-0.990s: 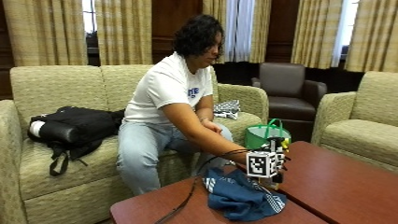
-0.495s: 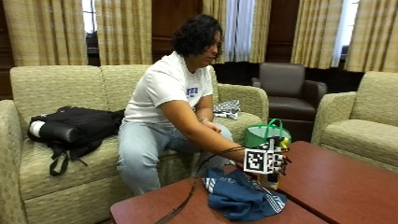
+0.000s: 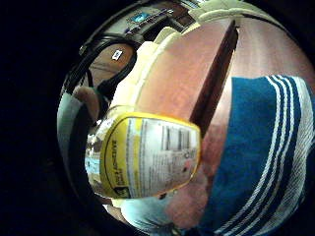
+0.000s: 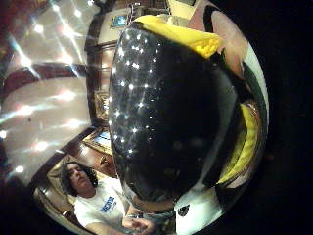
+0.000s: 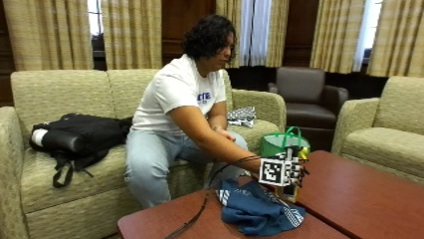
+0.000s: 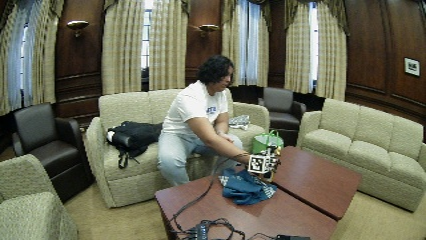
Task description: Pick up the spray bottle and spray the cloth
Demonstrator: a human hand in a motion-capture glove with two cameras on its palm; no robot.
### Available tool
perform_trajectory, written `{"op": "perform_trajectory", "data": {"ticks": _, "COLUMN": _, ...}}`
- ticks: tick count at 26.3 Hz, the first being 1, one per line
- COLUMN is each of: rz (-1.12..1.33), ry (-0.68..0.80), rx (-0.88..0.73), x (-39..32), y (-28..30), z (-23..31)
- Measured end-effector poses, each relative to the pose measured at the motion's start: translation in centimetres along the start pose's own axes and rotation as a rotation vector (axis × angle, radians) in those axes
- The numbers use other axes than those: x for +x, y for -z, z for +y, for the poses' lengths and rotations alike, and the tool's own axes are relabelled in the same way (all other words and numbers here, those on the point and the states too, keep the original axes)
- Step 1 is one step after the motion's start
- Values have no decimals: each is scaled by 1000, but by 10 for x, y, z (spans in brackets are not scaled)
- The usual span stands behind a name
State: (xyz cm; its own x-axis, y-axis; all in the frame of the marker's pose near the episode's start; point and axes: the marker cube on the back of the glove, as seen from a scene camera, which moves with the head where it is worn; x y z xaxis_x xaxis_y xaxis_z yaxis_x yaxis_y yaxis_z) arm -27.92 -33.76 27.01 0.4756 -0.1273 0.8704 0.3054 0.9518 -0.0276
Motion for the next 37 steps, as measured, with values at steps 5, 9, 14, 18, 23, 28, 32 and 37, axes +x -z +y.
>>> {"op": "perform_trajectory", "data": {"ticks": 5, "rz": -11, "ry": -15, "rx": 8, "x": 1, "y": 2, "z": 4}}
{"op": "perform_trajectory", "data": {"ticks": 9, "rz": -7, "ry": -18, "rx": 11, "x": 2, "y": 3, "z": 8}}
{"op": "perform_trajectory", "data": {"ticks": 14, "rz": -7, "ry": -32, "rx": -6, "x": 4, "y": 4, "z": 15}}
{"op": "perform_trajectory", "data": {"ticks": 18, "rz": -13, "ry": -55, "rx": -14, "x": 8, "y": 4, "z": 16}}
{"op": "perform_trajectory", "data": {"ticks": 23, "rz": -24, "ry": -59, "rx": -26, "x": 9, "y": 1, "z": 16}}
{"op": "perform_trajectory", "data": {"ticks": 28, "rz": -15, "ry": -70, "rx": -32, "x": 12, "y": -3, "z": 18}}
{"op": "perform_trajectory", "data": {"ticks": 32, "rz": 29, "ry": -84, "rx": -54, "x": 22, "y": -1, "z": 24}}
{"op": "perform_trajectory", "data": {"ticks": 37, "rz": 38, "ry": -109, "rx": -129, "x": 27, "y": -7, "z": 37}}
